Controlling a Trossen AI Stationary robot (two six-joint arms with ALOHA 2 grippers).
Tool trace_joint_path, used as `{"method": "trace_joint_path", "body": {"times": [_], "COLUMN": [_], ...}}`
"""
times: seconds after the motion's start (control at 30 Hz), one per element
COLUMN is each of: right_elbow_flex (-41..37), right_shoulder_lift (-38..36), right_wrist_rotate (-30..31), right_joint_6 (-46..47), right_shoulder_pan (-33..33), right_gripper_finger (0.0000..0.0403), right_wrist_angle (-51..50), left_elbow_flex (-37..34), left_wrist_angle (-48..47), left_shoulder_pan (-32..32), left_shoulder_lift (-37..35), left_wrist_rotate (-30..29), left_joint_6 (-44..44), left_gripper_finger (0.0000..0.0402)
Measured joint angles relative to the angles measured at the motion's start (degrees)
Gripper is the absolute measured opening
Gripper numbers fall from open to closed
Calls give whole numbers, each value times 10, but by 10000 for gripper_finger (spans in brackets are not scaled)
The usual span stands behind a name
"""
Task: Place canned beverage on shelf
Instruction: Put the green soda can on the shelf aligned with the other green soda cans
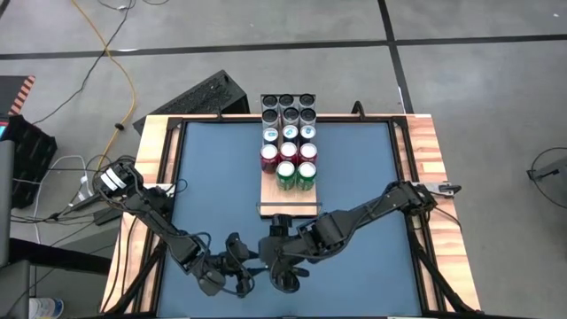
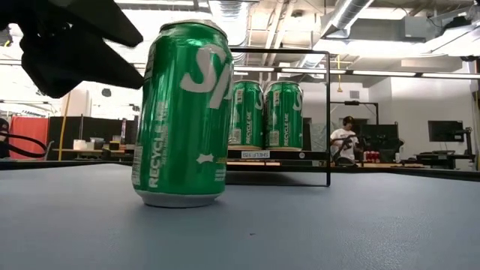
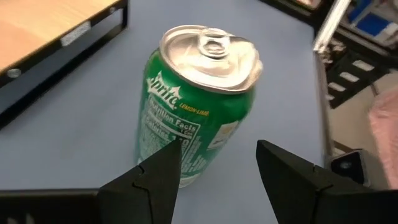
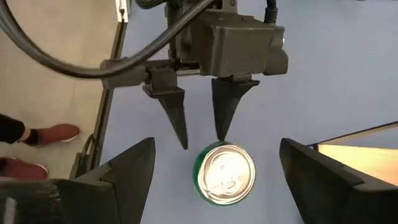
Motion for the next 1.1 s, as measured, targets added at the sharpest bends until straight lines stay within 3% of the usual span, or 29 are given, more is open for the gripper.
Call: {"method": "trace_joint_path", "body": {"times": [0.23,0.5,1.0,1.1], "right_elbow_flex": [0,-3,-12,-12], "right_shoulder_lift": [0,50,75,76], "right_wrist_rotate": [-13,-45,-72,-101], "right_joint_6": [-8,-11,-58,-57], "right_shoulder_pan": [0,-6,-37,-43], "right_gripper_finger": [354,363,363,363], "right_wrist_angle": [0,-7,-18,-22], "left_elbow_flex": [0,0,0,0], "left_wrist_angle": [16,6,-19,-20], "left_shoulder_pan": [-6,-23,-71,-72], "left_shoulder_lift": [0,-4,-8,-8], "left_wrist_rotate": [13,61,11,11], "left_joint_6": [17,23,-42,-42], "left_gripper_finger": [194,194,194,194]}}
